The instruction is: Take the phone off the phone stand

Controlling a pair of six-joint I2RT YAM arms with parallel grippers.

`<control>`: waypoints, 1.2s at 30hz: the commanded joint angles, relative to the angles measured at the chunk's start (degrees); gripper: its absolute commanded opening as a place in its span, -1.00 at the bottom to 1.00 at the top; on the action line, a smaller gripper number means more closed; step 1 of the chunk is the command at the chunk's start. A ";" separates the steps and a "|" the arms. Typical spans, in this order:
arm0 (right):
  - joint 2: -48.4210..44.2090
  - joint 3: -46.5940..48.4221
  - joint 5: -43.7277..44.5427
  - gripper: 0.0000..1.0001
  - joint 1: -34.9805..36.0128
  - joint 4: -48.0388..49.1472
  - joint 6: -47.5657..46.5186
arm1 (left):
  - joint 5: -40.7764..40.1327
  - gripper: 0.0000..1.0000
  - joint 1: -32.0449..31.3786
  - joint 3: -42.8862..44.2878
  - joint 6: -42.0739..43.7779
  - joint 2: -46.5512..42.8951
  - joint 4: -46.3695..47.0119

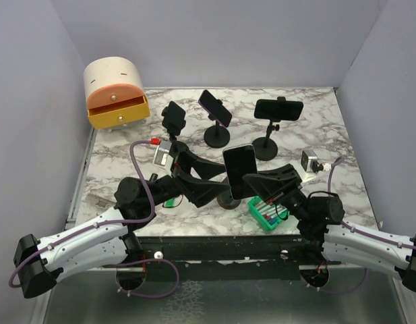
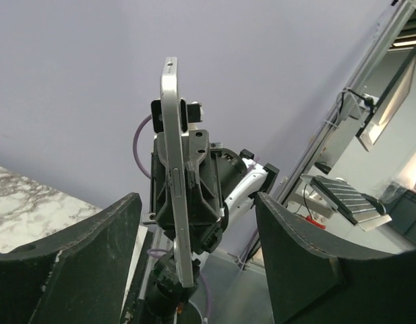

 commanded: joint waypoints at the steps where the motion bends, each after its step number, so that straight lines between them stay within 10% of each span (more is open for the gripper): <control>1: -0.68 0.55 7.19 -0.99 -0.12 -0.43 3.28 | -3.93 0.32 -0.27 1.25 -3.35 2.38 1.29; 20: -1.47 -0.12 12.76 -0.99 -0.07 -8.01 7.12 | -10.32 -0.35 -0.27 2.10 -7.04 6.81 1.37; 27: -4.66 0.12 9.89 -0.99 -0.12 -12.13 3.90 | -10.62 0.36 -0.28 1.55 -5.88 5.96 0.87; 36: -19.34 10.14 -4.83 -0.99 -0.08 -49.60 -13.83 | -4.78 0.73 -0.27 -1.60 5.93 -5.71 -8.74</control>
